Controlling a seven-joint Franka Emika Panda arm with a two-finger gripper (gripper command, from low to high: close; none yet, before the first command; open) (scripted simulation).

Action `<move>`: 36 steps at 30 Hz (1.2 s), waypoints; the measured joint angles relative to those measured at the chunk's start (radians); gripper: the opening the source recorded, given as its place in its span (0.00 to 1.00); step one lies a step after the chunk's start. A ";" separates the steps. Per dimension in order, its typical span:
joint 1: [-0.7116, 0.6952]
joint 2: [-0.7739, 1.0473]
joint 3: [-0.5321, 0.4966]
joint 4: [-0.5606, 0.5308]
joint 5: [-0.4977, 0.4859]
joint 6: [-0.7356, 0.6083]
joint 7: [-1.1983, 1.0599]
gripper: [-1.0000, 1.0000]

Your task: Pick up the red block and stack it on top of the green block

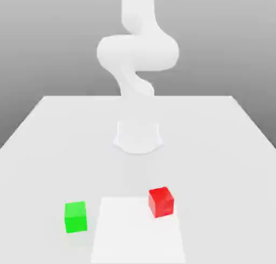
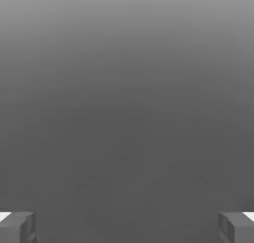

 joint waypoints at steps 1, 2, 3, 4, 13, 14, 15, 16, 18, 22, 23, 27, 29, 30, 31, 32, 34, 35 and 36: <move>0.007 0.034 0.001 -0.029 0.001 0.024 -0.008 0.50; 0.014 0.068 0.002 -0.057 0.002 0.048 -0.016 0.50; 0.020 0.101 0.003 -0.084 0.003 0.072 -0.024 0.50; 0.027 0.135 0.004 -0.111 0.004 0.096 -0.032 0.50; 0.085 0.444 0.020 -0.363 0.011 0.313 -0.104 0.50; 0.091 0.483 0.023 -0.393 0.011 0.340 -0.112 0.50; 0.098 0.524 0.026 -0.425 0.011 0.368 -0.120 0.50; 0.103 0.568 0.030 -0.457 0.010 0.398 -0.129 0.50; 0.111 0.669 0.036 -0.499 0.004 0.471 -0.137 0.50; 0.119 0.825 0.027 -0.495 -0.017 0.601 -0.127 0.50; 0.123 0.862 0.022 -0.491 -0.022 0.632 -0.123 0.50; 0.131 0.926 0.013 -0.482 -0.029 0.687 -0.118 0.00; 0.130 0.926 0.013 -0.482 -0.031 0.687 -0.116 0.00; 0.130 0.926 0.013 -0.482 -0.031 0.687 -0.115 0.00; 0.131 0.939 0.012 -0.480 -0.034 0.698 -0.114 0.00; 0.129 0.928 0.014 -0.482 -0.033 0.689 -0.114 0.00; 0.124 0.874 0.021 -0.490 -0.026 0.643 -0.120 0.00; 0.123 0.841 0.024 -0.494 -0.020 0.614 -0.124 0.00; 0.122 0.807 0.026 -0.499 -0.014 0.584 -0.128 0.00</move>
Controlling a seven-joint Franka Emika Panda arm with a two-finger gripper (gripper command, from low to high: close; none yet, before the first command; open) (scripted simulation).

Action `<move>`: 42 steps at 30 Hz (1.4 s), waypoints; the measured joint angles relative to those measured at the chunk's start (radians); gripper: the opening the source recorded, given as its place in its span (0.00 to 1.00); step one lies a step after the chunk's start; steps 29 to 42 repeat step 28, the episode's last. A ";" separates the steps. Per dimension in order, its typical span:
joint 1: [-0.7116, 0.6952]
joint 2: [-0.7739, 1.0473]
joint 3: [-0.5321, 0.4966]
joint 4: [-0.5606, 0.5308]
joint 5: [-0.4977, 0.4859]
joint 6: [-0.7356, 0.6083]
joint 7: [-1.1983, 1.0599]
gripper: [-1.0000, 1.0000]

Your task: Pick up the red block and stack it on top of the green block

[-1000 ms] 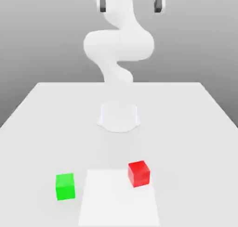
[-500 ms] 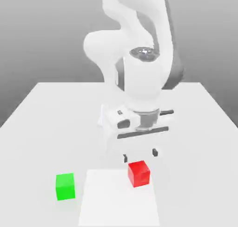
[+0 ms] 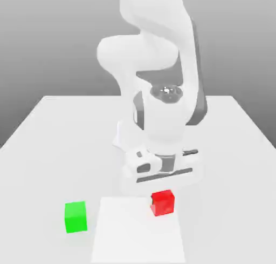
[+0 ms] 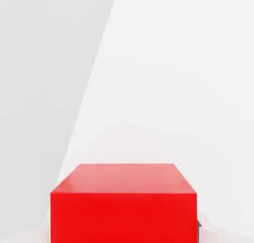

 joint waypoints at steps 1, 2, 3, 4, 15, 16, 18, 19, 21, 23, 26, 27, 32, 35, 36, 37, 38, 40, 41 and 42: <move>0.001 -0.035 0.001 -0.005 0.005 -0.030 -0.004 0.00; -0.003 -0.071 0.006 -0.010 0.009 -0.061 -0.007 0.00; -0.001 -0.107 0.005 -0.015 0.014 -0.092 -0.010 0.00; -0.019 -0.124 -0.003 -0.011 0.015 -0.112 -0.035 0.00; -0.238 -0.130 -0.167 0.112 0.003 -0.241 -0.513 0.00; -0.260 -0.129 -0.181 0.124 0.001 -0.252 -0.557 0.00; -0.304 -0.126 -0.209 0.147 -0.004 -0.273 -0.646 0.00; -0.319 -0.118 -0.218 0.157 -0.002 -0.276 -0.684 0.00; -0.333 -0.073 -0.214 0.168 0.019 -0.240 -0.727 0.00; -0.334 -0.011 -0.201 0.173 0.050 -0.184 -0.756 0.00; -0.349 0.079 -0.177 0.176 0.091 -0.101 -0.788 1.00; -0.349 0.079 -0.177 0.176 0.091 -0.101 -0.788 1.00; -0.349 0.079 -0.177 0.176 0.091 -0.101 -0.788 1.00; -0.349 0.079 -0.177 0.176 0.091 -0.101 -0.788 1.00; -0.349 0.079 -0.177 0.176 0.091 -0.101 -0.788 1.00; -0.349 0.079 -0.177 0.176 0.091 -0.101 -0.788 1.00; -0.349 0.079 -0.177 0.176 0.091 -0.101 -0.788 1.00; -0.349 0.079 -0.177 0.176 0.091 -0.101 -0.788 1.00; -0.349 0.079 -0.177 0.176 0.091 -0.101 -0.788 1.00; -0.349 0.079 -0.177 0.176 0.091 -0.101 -0.788 1.00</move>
